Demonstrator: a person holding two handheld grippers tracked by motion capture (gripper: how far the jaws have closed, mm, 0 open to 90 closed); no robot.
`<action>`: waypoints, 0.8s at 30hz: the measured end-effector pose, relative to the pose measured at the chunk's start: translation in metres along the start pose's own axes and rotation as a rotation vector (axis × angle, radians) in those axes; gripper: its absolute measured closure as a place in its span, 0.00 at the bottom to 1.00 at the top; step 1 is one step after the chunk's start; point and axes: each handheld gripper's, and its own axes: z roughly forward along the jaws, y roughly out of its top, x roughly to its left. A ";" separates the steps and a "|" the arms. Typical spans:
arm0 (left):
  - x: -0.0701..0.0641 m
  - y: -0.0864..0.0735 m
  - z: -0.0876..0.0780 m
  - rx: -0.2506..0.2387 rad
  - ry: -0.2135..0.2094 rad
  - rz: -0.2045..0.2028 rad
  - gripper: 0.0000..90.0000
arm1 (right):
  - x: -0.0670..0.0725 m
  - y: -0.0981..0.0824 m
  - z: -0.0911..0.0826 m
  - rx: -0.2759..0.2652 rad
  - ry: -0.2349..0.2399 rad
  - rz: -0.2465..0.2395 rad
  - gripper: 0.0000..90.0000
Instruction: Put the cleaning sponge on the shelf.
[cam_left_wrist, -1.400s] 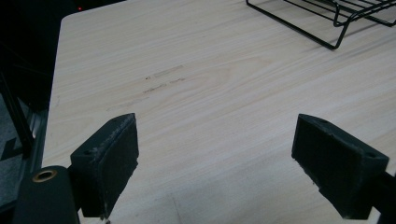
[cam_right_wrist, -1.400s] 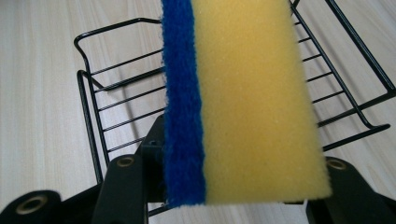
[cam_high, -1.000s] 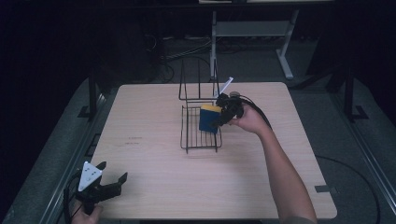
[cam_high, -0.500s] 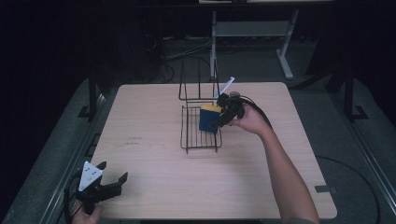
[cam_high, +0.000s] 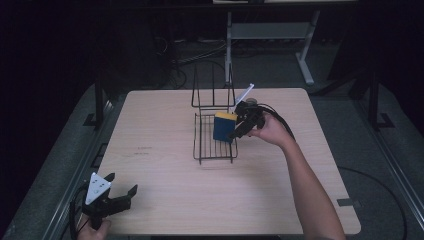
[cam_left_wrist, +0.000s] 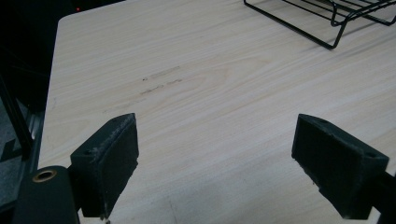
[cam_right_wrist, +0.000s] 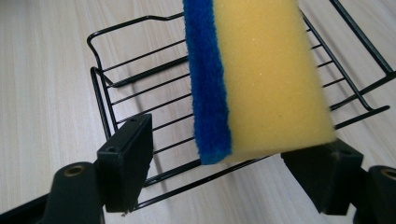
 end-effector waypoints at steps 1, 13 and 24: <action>0.000 0.000 0.000 -0.001 0.000 0.000 0.16 | 0.000 0.000 -0.002 -0.003 -0.004 -0.004 0.27; 0.000 -0.001 -0.001 0.001 0.000 0.000 0.16 | 0.002 -0.007 -0.005 -0.007 -0.019 -0.011 0.26; -0.002 0.000 -0.001 -0.004 -0.001 0.001 0.16 | 0.006 -0.015 -0.012 -0.006 -0.026 0.011 0.26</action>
